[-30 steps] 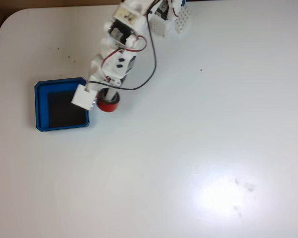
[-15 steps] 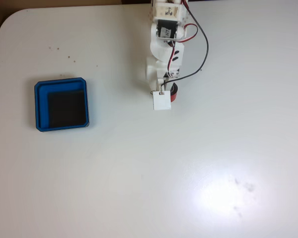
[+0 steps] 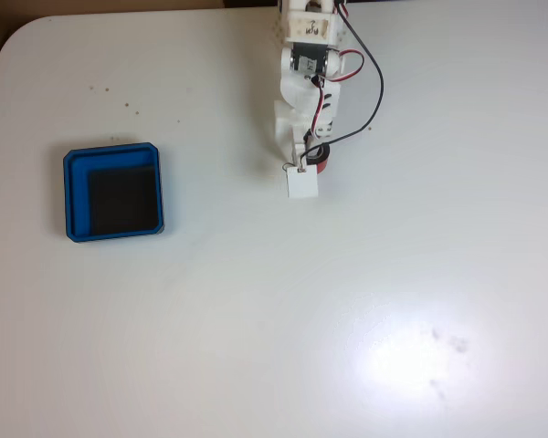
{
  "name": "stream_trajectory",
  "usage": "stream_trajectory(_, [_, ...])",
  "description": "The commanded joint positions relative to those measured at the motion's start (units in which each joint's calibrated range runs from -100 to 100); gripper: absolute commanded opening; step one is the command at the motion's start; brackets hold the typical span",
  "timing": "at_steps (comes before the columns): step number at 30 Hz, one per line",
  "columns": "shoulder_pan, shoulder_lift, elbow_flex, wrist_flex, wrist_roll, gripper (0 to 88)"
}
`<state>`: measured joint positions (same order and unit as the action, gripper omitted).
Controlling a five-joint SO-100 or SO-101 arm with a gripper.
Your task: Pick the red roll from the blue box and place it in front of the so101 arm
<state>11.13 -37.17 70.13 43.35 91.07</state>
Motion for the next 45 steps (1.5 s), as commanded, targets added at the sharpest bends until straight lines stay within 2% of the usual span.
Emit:
stream_trajectory(1, [-0.2, -1.0, 0.2, -0.3, -0.1, 0.5])
stream_trajectory(17, [-0.3, -3.3, 4.3, -0.2, 0.6, 0.5])
stream_trajectory(27, [-9.1, -2.9, 3.1, -0.2, 0.7, 0.5])
stream_trajectory(45, [-6.7, -2.5, 2.9, -0.9, -0.1, 1.8])
